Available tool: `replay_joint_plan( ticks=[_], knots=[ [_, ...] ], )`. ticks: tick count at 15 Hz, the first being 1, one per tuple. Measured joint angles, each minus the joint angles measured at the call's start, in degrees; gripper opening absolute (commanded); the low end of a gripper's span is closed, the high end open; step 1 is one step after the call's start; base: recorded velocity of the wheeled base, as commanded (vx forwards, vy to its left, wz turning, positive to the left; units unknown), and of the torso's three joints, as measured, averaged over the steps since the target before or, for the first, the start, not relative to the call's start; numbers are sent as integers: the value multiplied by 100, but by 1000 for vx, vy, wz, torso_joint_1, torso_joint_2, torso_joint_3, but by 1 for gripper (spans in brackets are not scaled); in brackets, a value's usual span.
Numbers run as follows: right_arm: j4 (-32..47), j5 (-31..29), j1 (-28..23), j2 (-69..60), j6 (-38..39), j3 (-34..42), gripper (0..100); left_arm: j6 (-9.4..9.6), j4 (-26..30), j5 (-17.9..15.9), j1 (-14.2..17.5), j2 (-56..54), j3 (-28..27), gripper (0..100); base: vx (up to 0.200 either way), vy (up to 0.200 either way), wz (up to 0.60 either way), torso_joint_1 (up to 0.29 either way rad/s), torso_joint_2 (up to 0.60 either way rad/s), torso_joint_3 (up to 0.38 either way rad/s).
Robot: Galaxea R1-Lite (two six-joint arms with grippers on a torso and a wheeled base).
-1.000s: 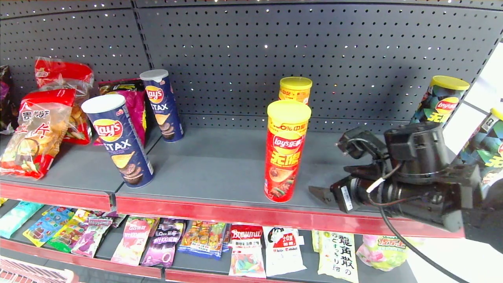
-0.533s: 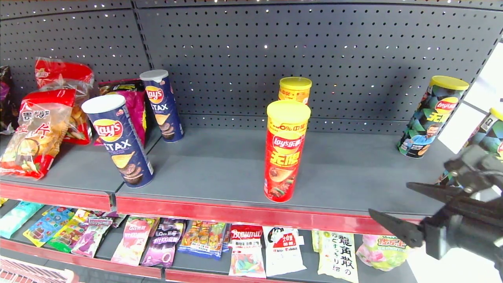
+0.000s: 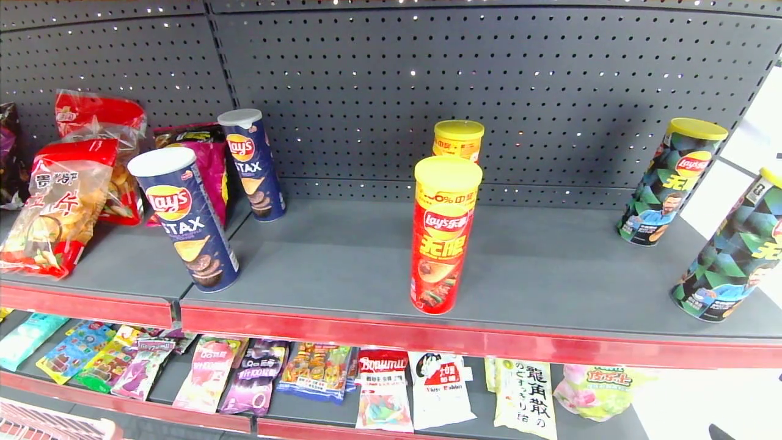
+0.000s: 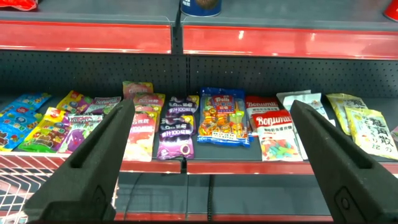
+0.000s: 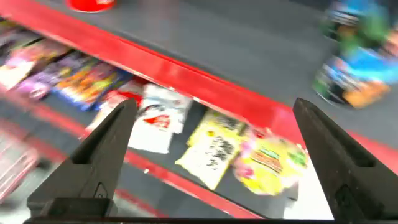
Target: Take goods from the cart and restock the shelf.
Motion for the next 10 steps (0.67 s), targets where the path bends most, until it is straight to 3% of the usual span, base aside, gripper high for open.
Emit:
replay_joint_plan(
  ticks=[5,10],
  knots=[
    [1462,-573,-427,-1723,725,204,100,-2,0,0,-1,0,0,100,0,0,0,0,0,0],
    [1669,-1343,-411,-2514,1520,100,100,-2,0,0,2,0,0,100,0,0,0,0,0,0]
  ],
)
